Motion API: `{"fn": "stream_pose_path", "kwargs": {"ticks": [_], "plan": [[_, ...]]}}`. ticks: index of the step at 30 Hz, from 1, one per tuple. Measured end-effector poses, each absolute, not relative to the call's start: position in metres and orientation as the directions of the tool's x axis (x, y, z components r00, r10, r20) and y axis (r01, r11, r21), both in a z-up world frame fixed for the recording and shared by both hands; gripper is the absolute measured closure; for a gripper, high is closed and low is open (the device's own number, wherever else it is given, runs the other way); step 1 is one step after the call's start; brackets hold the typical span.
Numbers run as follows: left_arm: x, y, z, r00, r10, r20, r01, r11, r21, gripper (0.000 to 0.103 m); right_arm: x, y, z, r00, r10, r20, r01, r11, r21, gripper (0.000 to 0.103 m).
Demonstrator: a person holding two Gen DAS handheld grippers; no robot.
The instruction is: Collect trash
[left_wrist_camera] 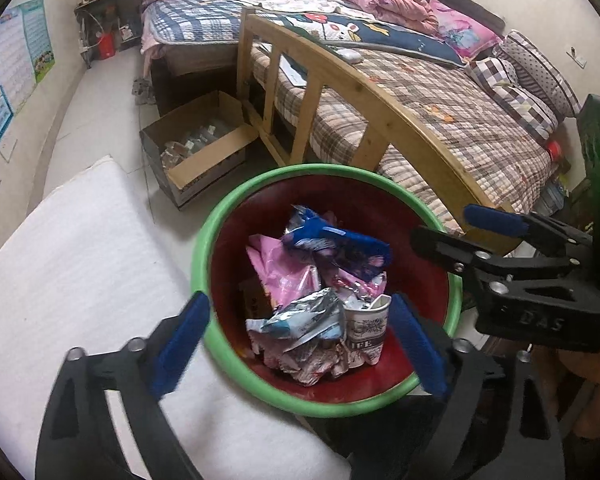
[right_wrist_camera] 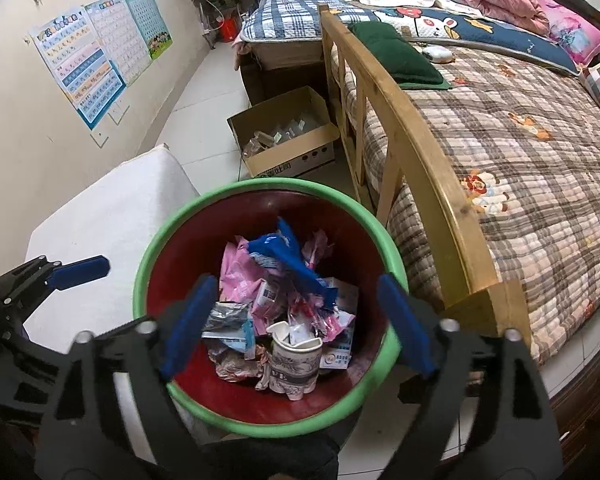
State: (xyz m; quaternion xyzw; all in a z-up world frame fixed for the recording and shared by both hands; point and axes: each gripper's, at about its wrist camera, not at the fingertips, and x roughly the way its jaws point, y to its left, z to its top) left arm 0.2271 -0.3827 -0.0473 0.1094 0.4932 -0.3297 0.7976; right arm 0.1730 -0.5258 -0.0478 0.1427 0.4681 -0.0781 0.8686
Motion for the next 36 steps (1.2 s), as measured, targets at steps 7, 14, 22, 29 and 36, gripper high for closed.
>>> {"fn": "stream_pose_path", "kwargs": {"ticks": [7, 14, 22, 29, 36], "plan": [[0.222, -0.347, -0.044, 0.317, -0.381, -0.868, 0.595, 0.793, -0.131, 0.008, 0.169, -0.505, -0.04, 0.529, 0.01, -0.849, 0.243, 0.956, 0.162, 0.005], [0.209, -0.287, -0.031, 0.366, -0.346, -0.864, 0.528, 0.842, -0.113, 0.008, 0.157, -0.469, -0.021, 0.554, 0.005, -0.833, 0.221, 0.963, 0.153, 0.005], [0.181, -0.191, -0.002, 0.498, -0.276, -0.822, 0.396, 0.916, -0.067, 0.008, 0.146, -0.399, 0.001, 0.577, 0.057, -0.815, 0.143, 0.975, 0.17, 0.005], [0.149, -0.11, 0.008, 0.555, -0.215, -0.804, 0.29, 0.955, -0.055, 0.008, 0.131, -0.321, 0.014, 0.602, 0.072, -0.795, 0.047, 0.991, 0.126, 0.005], [0.113, -0.045, 0.006, 0.636, -0.106, -0.765, 0.147, 0.989, -0.015, 0.008, 0.111, -0.254, 0.018, 0.648, 0.08, -0.758, -0.004, 0.995, 0.102, 0.005]]}}
